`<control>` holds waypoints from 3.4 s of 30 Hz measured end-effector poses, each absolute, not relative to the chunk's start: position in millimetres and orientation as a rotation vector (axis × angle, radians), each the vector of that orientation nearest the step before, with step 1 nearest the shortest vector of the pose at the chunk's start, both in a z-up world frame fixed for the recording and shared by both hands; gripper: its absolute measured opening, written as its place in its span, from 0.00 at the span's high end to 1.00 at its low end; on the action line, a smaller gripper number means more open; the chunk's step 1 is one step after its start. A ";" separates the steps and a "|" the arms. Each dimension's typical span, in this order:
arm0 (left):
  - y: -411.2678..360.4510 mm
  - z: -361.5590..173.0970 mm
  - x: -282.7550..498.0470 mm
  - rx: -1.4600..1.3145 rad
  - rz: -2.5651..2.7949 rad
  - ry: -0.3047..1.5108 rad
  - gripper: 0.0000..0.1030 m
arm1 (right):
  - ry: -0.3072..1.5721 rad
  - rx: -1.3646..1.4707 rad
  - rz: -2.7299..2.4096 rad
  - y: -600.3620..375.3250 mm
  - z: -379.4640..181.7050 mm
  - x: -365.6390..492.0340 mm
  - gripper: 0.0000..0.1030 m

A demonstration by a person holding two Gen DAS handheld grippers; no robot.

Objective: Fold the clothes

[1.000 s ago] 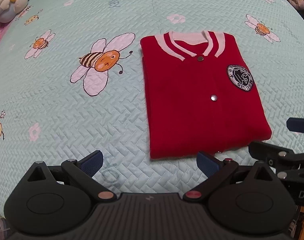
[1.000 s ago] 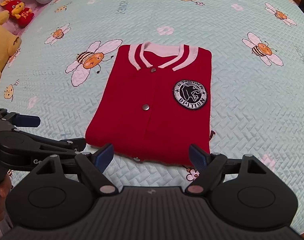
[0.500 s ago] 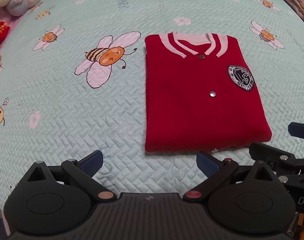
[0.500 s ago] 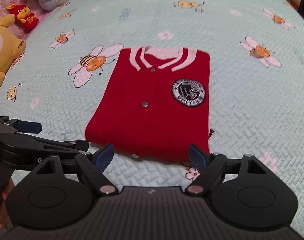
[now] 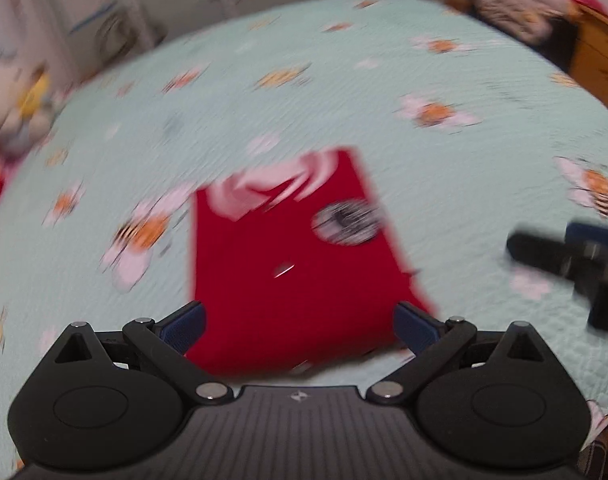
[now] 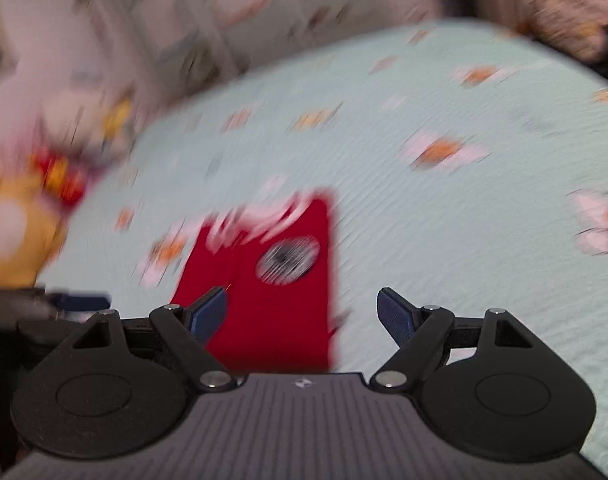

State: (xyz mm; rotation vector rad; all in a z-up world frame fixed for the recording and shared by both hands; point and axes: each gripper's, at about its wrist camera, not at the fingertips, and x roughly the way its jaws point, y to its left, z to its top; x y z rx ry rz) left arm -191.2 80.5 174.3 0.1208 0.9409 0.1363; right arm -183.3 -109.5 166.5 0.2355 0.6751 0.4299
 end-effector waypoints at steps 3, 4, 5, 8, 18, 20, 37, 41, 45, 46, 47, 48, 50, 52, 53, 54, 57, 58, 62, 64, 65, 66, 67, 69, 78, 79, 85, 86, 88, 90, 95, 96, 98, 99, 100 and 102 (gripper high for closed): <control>34.2 166.8 -168.6 0.138 0.046 0.910 0.01 | 0.613 0.193 0.257 -155.3 153.4 -175.0 0.20; 19.8 160.6 -159.2 0.131 0.019 0.910 0.01 | 0.617 0.178 0.196 -169.3 145.6 -169.9 0.20; 6.4 153.6 -149.4 0.127 -0.002 0.912 0.01 | 0.624 0.167 0.135 -183.9 136.4 -164.3 0.20; -28.6 130.5 -121.7 0.115 -0.041 0.917 0.01 | 0.631 0.160 0.008 -219.5 110.8 -153.0 0.20; -83.8 61.2 -45.9 0.110 -0.072 0.861 0.01 | 0.654 0.177 -0.165 -262.4 32.3 -84.8 0.20; -88.1 47.5 -31.4 0.100 -0.078 0.868 0.01 | 0.655 0.160 -0.191 -265.4 17.3 -67.3 0.20; -96.0 2.4 -4.6 0.067 -0.139 0.663 0.00 | 0.615 0.065 -0.309 -260.7 -3.3 -40.7 0.09; -95.8 0.7 -4.6 0.064 -0.143 0.644 0.00 | 0.644 0.045 -0.332 -261.4 -5.6 -34.5 0.01; -96.0 0.7 -5.6 0.064 -0.143 0.641 0.00 | 0.646 0.074 -0.321 -266.5 -7.3 -32.8 0.01; -95.7 0.5 -5.5 0.062 -0.143 0.642 0.00 | 0.641 0.076 -0.320 -266.7 -7.9 -33.6 0.01; -95.4 0.4 -5.3 0.060 -0.144 0.642 0.00 | 0.642 0.074 -0.322 -266.0 -7.9 -33.3 0.01; -95.4 0.3 -5.2 0.059 -0.144 0.642 0.00 | 0.643 0.072 -0.323 -265.2 -7.9 -32.7 0.01; -95.0 0.5 -5.3 0.062 -0.143 0.643 0.00 | 0.643 0.069 -0.326 -264.1 -7.9 -32.6 0.01; -94.8 0.5 -5.0 0.064 -0.142 0.643 0.00 | 0.643 0.071 -0.326 -264.1 -8.1 -32.5 0.01; -95.4 0.4 -4.9 0.068 -0.141 0.643 0.00 | 0.643 0.076 -0.325 -264.7 -8.2 -32.6 0.01; -96.3 0.2 -4.8 0.072 -0.139 0.643 0.00 | 0.643 0.077 -0.324 -264.9 -8.3 -32.4 0.01; -96.6 0.1 -5.0 0.074 -0.138 0.642 0.00 | 0.644 0.072 -0.326 -263.8 -8.1 -32.0 0.01; -96.3 0.0 -5.0 0.073 -0.139 0.642 0.00 | 0.644 0.072 -0.326 -263.6 -8.1 -31.9 0.01; -96.9 -0.1 -5.5 0.072 -0.139 0.641 0.00 | 0.645 0.086 -0.322 -265.3 -8.0 -33.1 0.01; -97.2 -0.2 -5.5 0.071 -0.140 0.641 0.00 | 0.645 0.090 -0.320 -265.9 -8.2 -32.7 0.01; -97.4 -0.2 -5.6 0.070 -0.140 0.641 0.00 | 0.645 0.092 -0.319 -266.1 -8.2 -32.8 0.01; -97.4 -0.2 -5.5 0.069 -0.140 0.642 0.00 | 0.645 0.094 -0.318 -266.4 -8.2 -33.0 0.01; -97.5 -0.2 -5.4 0.069 -0.141 0.642 0.00 | 0.645 0.095 -0.318 -266.5 -8.2 -33.2 0.01; -97.8 -0.1 -5.4 0.068 -0.141 0.642 0.00 | 0.644 0.098 -0.317 -266.8 -8.1 -33.4 0.01; -98.4 0.3 -5.9 0.067 -0.140 0.642 0.00 | 0.644 0.099 -0.316 -267.2 -8.1 -32.9 0.01; -98.5 0.2 -5.9 0.067 -0.140 0.642 0.00 | 0.643 0.100 -0.316 -267.4 -8.1 -33.0 0.01; -97.7 0.2 -5.9 0.066 -0.141 0.642 0.00 | 0.644 0.097 -0.316 -267.3 -8.5 -32.8 0.01; -97.6 0.2 -5.9 0.066 -0.141 0.642 0.00 | 0.644 0.097 -0.316 -267.4 -8.5 -32.7 0.01; -97.5 0.2 -5.9 0.066 -0.141 0.642 0.00 | 0.644 0.097 -0.316 -267.3 -8.5 -32.6 0.01; -97.3 0.2 -5.9 0.066 -0.141 0.642 0.00 | 0.644 0.096 -0.317 -267.0 -8.6 -32.6 0.01; -97.1 0.1 -6.1 0.067 -0.142 0.642 0.00 | 0.645 0.095 -0.317 -266.5 -8.8 -33.0 0.01; -96.9 0.1 -6.2 0.066 -0.142 0.642 0.00 | 0.645 0.095 -0.317 -266.4 -8.9 -33.0 0.01; -96.8 0.2 -6.3 0.067 -0.142 0.641 0.00 | 0.645 0.094 -0.318 -266.3 -8.9 -33.0 0.00; -96.8 0.2 -6.4 0.067 -0.142 0.641 0.00 | 0.645 0.094 -0.318 -266.4 -8.9 -32.9 0.01; -96.8 0.2 -6.4 0.067 -0.142 0.641 0.00 | 0.645 0.094 -0.318 -266.4 -8.9 -32.8 0.01; -96.8 0.2 -6.4 0.067 -0.141 0.641 0.00 | 0.645 0.093 -0.318 -266.4 -8.8 -32.6 0.01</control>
